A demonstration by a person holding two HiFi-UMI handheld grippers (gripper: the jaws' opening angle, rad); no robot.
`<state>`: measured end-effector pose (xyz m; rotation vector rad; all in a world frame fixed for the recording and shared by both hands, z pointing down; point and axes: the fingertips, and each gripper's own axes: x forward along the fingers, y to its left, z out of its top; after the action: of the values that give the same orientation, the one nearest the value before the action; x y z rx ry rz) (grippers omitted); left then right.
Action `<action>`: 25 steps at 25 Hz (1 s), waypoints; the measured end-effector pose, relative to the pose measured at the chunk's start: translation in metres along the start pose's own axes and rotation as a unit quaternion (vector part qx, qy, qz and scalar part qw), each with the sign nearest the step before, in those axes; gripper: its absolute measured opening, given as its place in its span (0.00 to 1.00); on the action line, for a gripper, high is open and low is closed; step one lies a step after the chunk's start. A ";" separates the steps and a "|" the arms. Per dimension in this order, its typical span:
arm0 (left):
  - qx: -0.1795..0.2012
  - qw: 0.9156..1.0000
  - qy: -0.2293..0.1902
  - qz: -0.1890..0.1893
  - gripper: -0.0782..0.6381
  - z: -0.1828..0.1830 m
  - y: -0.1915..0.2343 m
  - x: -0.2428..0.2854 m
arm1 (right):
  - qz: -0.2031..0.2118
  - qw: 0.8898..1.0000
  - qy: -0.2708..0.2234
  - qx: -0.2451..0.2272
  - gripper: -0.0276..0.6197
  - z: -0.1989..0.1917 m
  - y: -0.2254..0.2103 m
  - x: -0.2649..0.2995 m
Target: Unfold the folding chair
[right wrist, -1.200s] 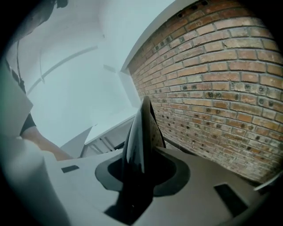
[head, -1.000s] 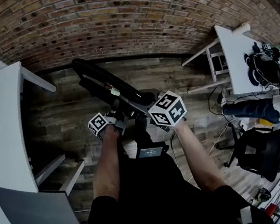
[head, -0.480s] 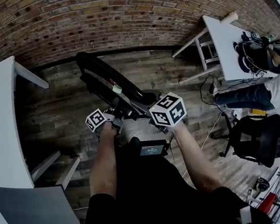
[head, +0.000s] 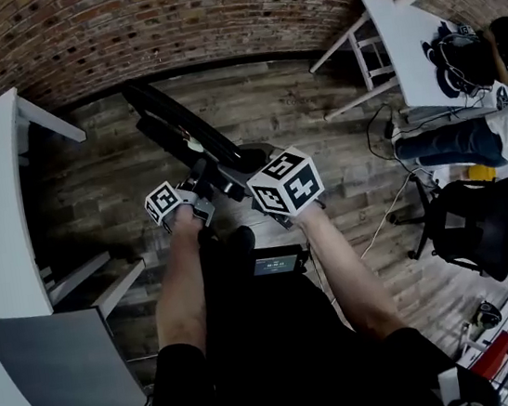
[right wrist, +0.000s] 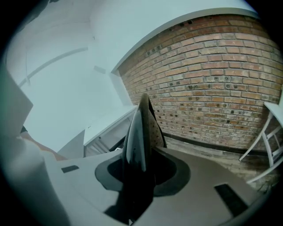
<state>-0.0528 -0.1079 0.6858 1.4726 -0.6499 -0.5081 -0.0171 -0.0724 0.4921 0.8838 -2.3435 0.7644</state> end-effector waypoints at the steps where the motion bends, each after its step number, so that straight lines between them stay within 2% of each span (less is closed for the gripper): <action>1: 0.000 1.000 -0.002 0.002 0.14 -0.004 0.001 -0.003 | 0.002 1.000 0.000 -0.001 0.22 -0.004 0.002 -0.003; 8: -0.010 1.000 -0.007 0.004 0.14 -0.037 0.004 -0.021 | 0.005 1.000 0.002 -0.006 0.22 -0.031 0.019 -0.021; 12: -0.004 1.000 0.007 0.015 0.15 -0.044 0.007 -0.028 | -0.006 1.000 -0.002 -0.003 0.22 -0.038 0.028 -0.025; 18: 0.001 0.997 0.073 0.016 0.15 -0.053 0.004 -0.028 | -0.052 0.998 -0.020 0.040 0.22 -0.044 0.033 -0.031; 25: 0.017 0.986 0.168 0.011 0.15 -0.077 0.002 -0.024 | -0.124 0.985 -0.055 0.105 0.22 -0.060 0.039 -0.047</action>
<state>-0.0189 -0.0348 0.6864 1.5364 -0.4088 -0.2238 0.0014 0.0106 0.4925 1.3122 -2.2153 0.8874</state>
